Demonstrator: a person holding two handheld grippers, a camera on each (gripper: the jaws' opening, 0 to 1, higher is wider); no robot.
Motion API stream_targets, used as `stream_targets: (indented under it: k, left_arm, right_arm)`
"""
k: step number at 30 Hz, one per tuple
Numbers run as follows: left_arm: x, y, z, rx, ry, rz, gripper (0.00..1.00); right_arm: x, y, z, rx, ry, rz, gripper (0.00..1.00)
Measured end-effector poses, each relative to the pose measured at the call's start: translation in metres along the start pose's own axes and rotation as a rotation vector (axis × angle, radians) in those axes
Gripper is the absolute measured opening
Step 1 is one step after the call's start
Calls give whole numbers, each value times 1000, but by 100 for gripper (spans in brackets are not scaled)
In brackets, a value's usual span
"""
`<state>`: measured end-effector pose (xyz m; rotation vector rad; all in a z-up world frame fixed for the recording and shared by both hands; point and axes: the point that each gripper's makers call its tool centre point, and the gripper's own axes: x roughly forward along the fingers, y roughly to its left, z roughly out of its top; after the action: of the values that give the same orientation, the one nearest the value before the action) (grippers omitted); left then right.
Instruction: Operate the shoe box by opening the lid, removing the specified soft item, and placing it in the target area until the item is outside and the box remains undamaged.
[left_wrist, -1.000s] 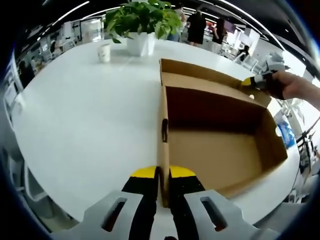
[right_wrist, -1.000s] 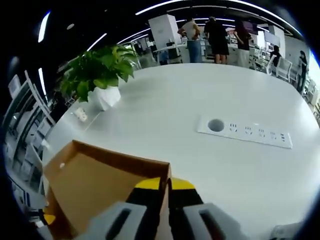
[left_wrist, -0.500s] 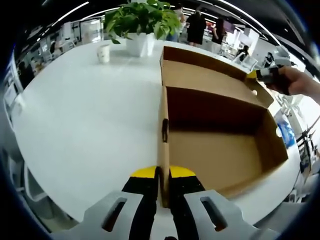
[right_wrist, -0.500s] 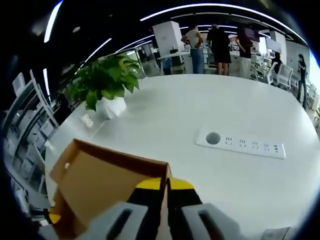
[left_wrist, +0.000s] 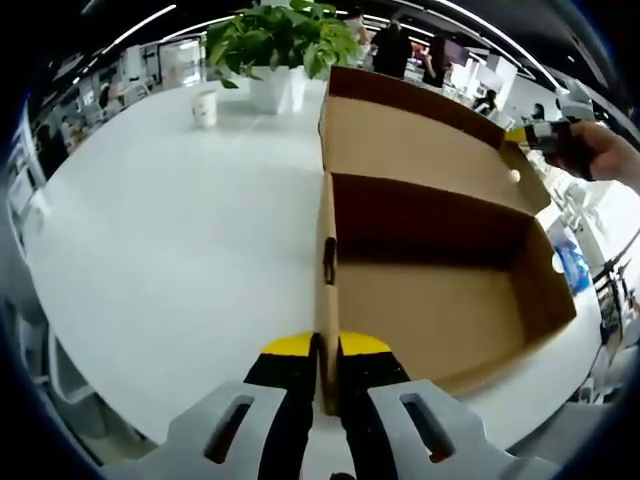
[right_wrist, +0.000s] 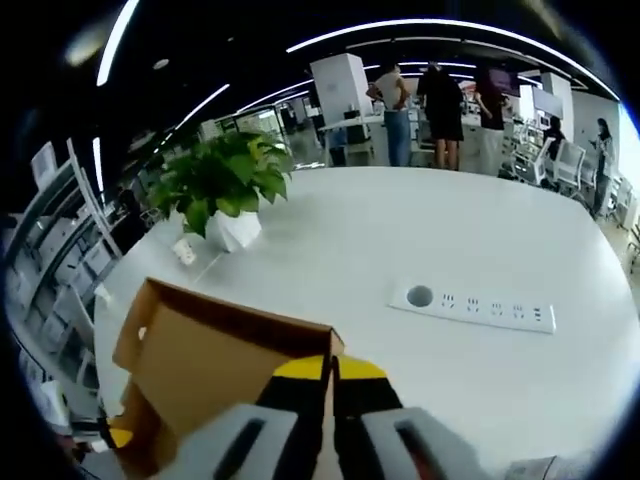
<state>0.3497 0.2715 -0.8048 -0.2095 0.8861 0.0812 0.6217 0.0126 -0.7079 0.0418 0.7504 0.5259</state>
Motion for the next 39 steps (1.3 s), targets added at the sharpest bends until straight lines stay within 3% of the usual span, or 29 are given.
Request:
stream_targets:
  k: [18,39]
  left_arm:
    - [-1,-2,0,0,-3,4,4]
    - [-12,-10,-3,-6,-11,15,4]
  right_arm:
    - [-44,18,17,-73,-98,-4,0]
    - [-84,34,13,-106,-155,19,0]
